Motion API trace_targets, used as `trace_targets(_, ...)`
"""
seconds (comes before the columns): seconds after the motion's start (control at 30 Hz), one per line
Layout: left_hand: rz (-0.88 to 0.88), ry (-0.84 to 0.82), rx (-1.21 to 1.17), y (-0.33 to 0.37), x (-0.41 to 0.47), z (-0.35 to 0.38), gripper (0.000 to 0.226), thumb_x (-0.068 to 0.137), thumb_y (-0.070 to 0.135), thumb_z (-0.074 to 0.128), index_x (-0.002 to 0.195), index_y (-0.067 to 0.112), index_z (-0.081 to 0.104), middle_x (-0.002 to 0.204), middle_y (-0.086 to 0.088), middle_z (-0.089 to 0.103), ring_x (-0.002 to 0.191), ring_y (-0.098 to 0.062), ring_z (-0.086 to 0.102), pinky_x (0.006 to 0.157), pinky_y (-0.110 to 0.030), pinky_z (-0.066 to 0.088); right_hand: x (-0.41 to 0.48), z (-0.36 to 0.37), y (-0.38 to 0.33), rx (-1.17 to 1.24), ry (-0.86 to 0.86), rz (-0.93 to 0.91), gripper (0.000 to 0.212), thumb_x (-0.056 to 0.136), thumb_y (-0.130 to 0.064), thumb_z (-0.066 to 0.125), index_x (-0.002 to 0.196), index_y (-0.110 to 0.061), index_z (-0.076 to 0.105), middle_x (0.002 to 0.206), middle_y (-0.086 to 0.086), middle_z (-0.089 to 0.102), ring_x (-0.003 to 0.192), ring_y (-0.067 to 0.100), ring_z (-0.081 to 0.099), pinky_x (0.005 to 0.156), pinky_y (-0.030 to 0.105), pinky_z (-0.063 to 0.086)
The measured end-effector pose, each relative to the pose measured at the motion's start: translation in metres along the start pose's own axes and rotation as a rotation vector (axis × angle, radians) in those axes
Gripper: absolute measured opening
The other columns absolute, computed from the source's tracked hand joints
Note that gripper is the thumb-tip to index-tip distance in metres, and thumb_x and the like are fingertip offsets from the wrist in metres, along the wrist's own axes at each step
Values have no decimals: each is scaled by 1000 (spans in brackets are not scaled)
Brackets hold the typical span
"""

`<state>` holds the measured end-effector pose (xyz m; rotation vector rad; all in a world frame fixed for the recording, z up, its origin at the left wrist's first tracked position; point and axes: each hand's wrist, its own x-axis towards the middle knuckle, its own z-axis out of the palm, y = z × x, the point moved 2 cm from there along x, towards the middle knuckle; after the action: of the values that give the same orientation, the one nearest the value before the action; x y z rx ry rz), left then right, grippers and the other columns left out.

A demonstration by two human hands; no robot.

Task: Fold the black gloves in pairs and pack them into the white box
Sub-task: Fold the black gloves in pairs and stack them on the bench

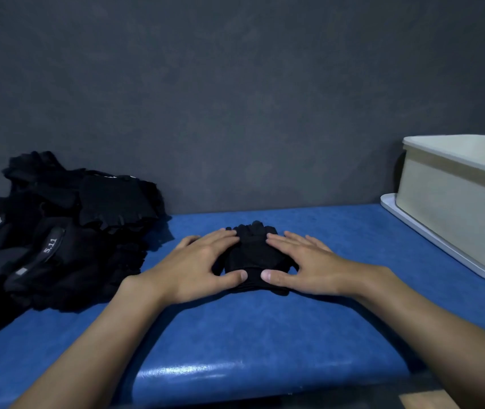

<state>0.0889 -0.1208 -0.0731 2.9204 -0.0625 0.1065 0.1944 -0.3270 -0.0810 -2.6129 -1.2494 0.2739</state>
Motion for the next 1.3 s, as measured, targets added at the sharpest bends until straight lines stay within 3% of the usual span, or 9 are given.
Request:
trace_targets(0.27, -40, -36, -26, -4, -1, 5, 101, 69, 87, 23, 156, 34, 22, 164, 20, 12, 149, 6, 5, 123, -33, 5, -1, -3, 0, -12, -14, 15, 91, 79, -81, 37, 154, -34, 13, 160, -23, 5, 148, 5, -3, 122, 37, -1)
trace_targets(0.47, -25, 113, -112, -1, -12, -11, 88, 74, 83, 25, 151, 40, 32, 161, 18, 23, 148, 0, 17, 122, -40, 16, -3, -13, -10, 112, 190, -26, 90, 74, -85, 42, 147, -32, 35, 153, -18, 33, 147, 8, 16, 119, 45, 16)
trace_targets(0.7, -29, 402, 22, -7, -53, -63, 74, 84, 73, 27, 140, 31, 50, 143, 14, 49, 138, -5, 36, 115, -31, 23, -1, -25, -57, 161, 335, -182, 67, 72, -74, 42, 123, -33, 58, 122, -18, 57, 130, 5, 42, 112, 43, 31)
trace_targets(0.83, -95, 572, 125, -25, -81, -83, 63, 86, 63, 35, 131, 26, 60, 133, 9, 56, 133, -13, 43, 114, -35, 25, 16, -22, -98, 270, 356, -232, 59, 77, -69, 49, 122, -33, 59, 120, -23, 56, 121, 2, 48, 109, 39, 37)
trace_targets(0.93, -190, 655, 230, -48, -99, -91, 48, 87, 52, 48, 123, 24, 65, 130, 5, 59, 132, -17, 46, 116, -42, 25, 35, -21, -131, 292, 340, -267, 43, 86, -50, 62, 125, -31, 58, 123, -20, 57, 121, 2, 49, 108, 34, 37)
trace_targets(1.03, -290, 669, 266, -68, -113, -96, 38, 89, 43, 64, 122, 25, 65, 130, 4, 58, 133, -16, 46, 117, -43, 20, 60, -24, -159, 354, 375, -280, 40, 86, -38, 69, 122, -27, 59, 120, -12, 61, 117, 6, 53, 106, 34, 41)
trace_targets(1.17, -329, 647, 256, -83, -119, -97, 39, 86, 41, 69, 122, 27, 65, 130, 6, 58, 130, -16, 47, 115, -41, 23, 90, -20, -183, 376, 365, -267, 44, 83, -32, 74, 124, -28, 58, 119, -9, 54, 117, 8, 51, 104, 34, 42)
trace_targets(1.3, -347, 640, 256, -92, -119, -95, 39, 86, 39, 70, 124, 30, 64, 128, 8, 57, 126, -17, 48, 109, -37, 27, 106, -17, -195, 376, 386, -277, 36, 86, -18, 71, 120, -23, 61, 115, -9, 49, 106, 7, 50, 84, 12, 39)
